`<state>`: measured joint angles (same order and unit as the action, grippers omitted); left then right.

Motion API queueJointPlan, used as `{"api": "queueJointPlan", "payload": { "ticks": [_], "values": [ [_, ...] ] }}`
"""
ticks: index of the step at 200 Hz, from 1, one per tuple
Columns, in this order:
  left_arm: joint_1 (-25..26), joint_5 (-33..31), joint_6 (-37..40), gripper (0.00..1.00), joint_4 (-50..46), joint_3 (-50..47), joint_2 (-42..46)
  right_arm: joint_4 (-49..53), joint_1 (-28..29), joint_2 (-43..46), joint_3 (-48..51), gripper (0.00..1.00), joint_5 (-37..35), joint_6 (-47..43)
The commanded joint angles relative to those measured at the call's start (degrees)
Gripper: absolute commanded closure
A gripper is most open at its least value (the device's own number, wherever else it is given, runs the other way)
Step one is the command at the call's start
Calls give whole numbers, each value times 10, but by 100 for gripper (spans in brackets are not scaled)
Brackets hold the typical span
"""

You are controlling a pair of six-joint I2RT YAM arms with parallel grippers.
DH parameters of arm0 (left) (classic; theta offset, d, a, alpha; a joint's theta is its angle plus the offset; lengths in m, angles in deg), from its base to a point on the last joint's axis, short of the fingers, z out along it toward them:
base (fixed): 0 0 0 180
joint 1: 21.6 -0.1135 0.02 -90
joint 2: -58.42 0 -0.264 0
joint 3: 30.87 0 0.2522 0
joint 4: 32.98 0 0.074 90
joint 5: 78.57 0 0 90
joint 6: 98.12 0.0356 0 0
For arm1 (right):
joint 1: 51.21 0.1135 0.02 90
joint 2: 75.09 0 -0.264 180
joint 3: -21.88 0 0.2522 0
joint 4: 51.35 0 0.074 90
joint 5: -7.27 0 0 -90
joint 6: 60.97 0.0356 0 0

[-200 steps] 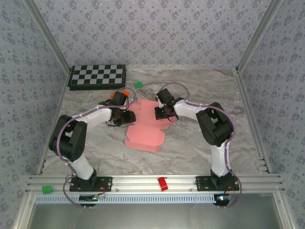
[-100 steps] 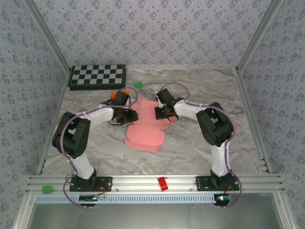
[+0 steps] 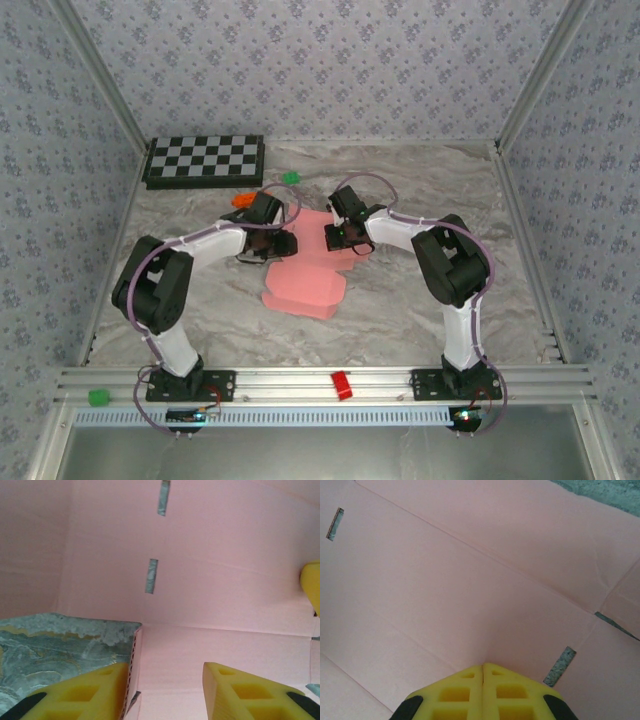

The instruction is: Fold the paper box

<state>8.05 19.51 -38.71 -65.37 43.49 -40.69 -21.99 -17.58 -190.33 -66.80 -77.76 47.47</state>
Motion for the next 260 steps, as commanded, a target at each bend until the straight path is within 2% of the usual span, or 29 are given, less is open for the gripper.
{"api": "queueJointPlan", "payload": {
  "ticks": [1, 95, 169, 196, 212, 228, 260],
  "values": [
    [16, -27, 24, 59, -25, 31, -3, 29, -4, -24, 20, 100, -17, 4],
    [51, -70, 30, 60, -54, 50, -43, 32, -4, -23, 21, 100, -17, 6],
    [71, -171, 31, 56, -66, 44, 33, 28, 2, 11, 29, 99, -23, 19],
    [78, -164, 42, 56, -62, 38, 60, 20, 7, 18, 44, 99, -28, 31],
    [88, -122, 68, 62, -59, 40, 64, 17, 9, 23, 55, 99, -33, 39],
    [98, -94, 74, 72, -58, 40, 59, 13, 12, 29, 61, 99, -40, 49],
    [99, -24, 38, 94, -35, 27, 16, 8, 17, 47, 100, 99, -55, 68]
  ]
}}
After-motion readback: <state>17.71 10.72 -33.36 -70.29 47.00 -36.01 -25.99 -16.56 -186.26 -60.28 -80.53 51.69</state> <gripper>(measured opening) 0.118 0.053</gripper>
